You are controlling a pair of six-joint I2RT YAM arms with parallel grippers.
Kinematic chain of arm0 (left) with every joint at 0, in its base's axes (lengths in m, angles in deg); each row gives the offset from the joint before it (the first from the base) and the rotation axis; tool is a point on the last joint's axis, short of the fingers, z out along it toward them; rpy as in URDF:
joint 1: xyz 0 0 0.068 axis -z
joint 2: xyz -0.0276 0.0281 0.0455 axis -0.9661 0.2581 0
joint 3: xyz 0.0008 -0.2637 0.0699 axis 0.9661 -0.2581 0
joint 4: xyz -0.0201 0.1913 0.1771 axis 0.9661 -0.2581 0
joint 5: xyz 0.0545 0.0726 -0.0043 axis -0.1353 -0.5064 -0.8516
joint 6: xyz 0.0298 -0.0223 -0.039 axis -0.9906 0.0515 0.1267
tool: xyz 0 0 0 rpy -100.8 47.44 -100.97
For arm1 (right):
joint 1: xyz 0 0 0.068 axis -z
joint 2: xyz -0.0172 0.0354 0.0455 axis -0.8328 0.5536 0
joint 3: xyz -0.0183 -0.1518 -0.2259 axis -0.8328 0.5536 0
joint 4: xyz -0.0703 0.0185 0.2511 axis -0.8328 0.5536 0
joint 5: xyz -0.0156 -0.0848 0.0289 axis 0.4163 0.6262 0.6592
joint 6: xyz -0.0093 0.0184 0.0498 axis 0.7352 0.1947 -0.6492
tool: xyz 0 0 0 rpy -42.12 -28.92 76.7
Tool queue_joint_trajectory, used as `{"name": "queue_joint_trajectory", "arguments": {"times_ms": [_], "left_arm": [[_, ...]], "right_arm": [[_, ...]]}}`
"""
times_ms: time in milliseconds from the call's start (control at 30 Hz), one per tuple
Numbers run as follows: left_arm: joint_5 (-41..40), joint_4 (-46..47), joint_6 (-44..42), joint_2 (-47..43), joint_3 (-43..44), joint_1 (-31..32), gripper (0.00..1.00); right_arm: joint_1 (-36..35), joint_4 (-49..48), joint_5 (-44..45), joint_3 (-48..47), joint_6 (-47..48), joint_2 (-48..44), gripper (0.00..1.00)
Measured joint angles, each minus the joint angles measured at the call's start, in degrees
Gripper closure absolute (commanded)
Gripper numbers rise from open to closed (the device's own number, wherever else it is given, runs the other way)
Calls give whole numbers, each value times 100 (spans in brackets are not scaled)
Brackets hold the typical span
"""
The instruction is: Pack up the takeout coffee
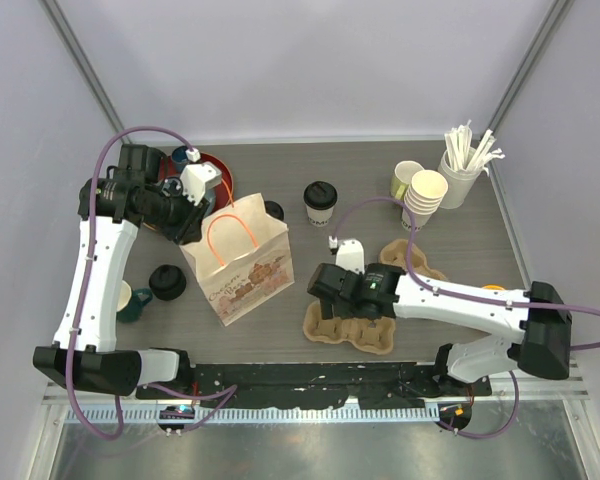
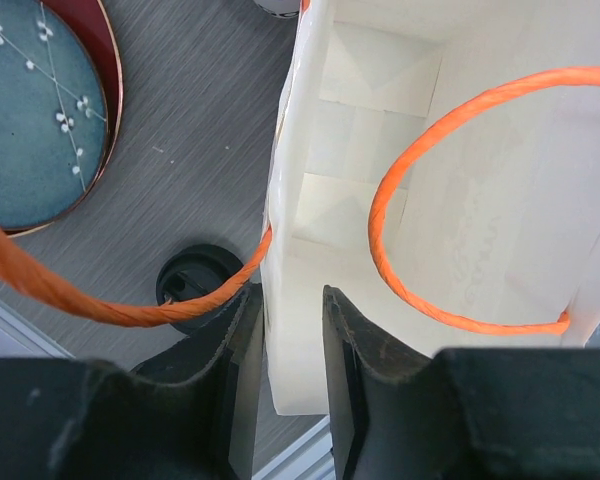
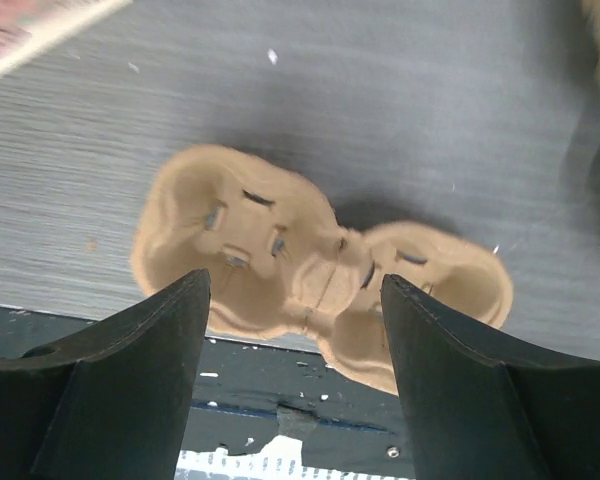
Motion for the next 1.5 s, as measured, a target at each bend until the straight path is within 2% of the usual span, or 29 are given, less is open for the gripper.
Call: {"name": "queue_joint_trajectory", "arguments": {"times_ms": [267,600,767,867,967,1233,1500], "left_arm": [[-39,0,7,0,0,0,62],[-98,0,22,0,0,0,62],[-138,0,46,0,0,0,62],[-160,0,96,0,11,0,54],[-201,-2,140,0,96,0,48],[-446,-7,284,-11,299,0,42],[-518,7,468,-39,647,0,39]], "right_arm": [[0,-72,-487,1043,-1062,435,21],[437,-1071,-789,1541,-1038,793,37],[437,-1169,-800,1547,-841,914,51],[455,-1182,-769,1497,-649,920,58],[461,-1182,-664,1384,-437,890,60],[603,-994,-186,1071,210,57,61],[645,-575,507,114,850,-927,65]]}}
